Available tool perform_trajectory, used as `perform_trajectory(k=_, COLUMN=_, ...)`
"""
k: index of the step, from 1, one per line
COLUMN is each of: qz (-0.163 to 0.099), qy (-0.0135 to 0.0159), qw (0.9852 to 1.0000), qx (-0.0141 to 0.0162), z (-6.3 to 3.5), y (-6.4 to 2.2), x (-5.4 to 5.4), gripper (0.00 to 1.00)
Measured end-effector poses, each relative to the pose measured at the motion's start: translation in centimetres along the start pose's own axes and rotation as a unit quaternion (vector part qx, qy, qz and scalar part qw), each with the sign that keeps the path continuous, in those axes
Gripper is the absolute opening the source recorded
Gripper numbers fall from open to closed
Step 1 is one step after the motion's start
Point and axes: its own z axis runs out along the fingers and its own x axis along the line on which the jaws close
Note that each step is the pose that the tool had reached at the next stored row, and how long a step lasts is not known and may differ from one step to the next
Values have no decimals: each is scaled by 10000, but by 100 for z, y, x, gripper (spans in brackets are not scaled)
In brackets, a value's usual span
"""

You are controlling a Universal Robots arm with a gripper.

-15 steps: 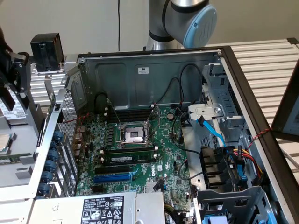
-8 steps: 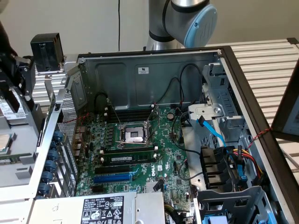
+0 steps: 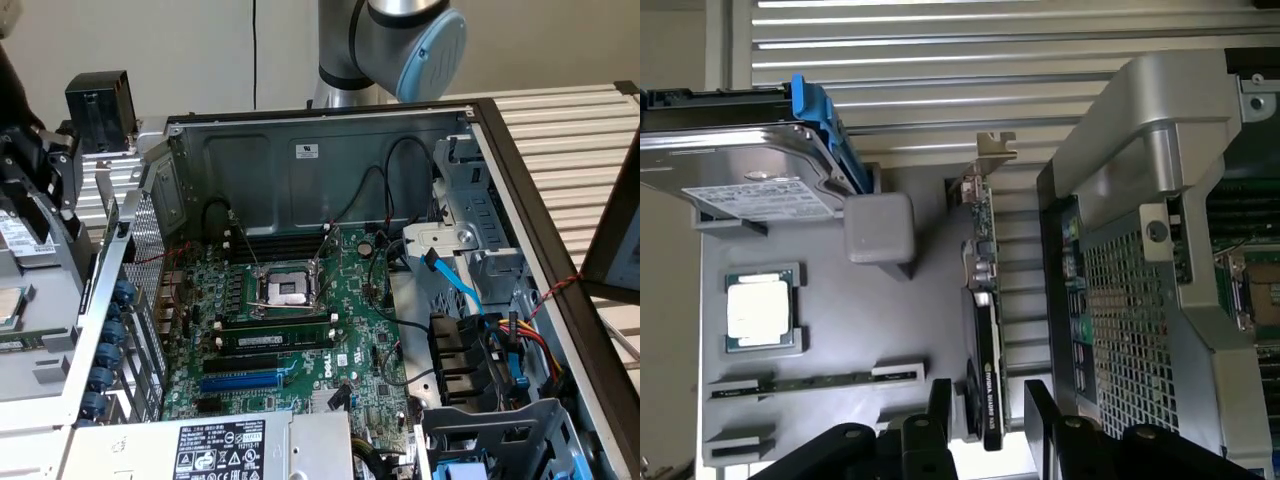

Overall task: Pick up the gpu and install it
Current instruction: 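Pick up the gpu and move the gpu toward the slot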

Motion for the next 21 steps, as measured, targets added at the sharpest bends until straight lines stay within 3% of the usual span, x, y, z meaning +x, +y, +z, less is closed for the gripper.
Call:
perform_trajectory(k=10, qz=0, qy=0, qw=10000, qx=0, z=185, y=-35, x=-100, gripper=42)
perform_trajectory(k=21, qz=10, qy=-1, qw=10000, qx=-3, z=388, y=-35, x=-91, gripper=42)
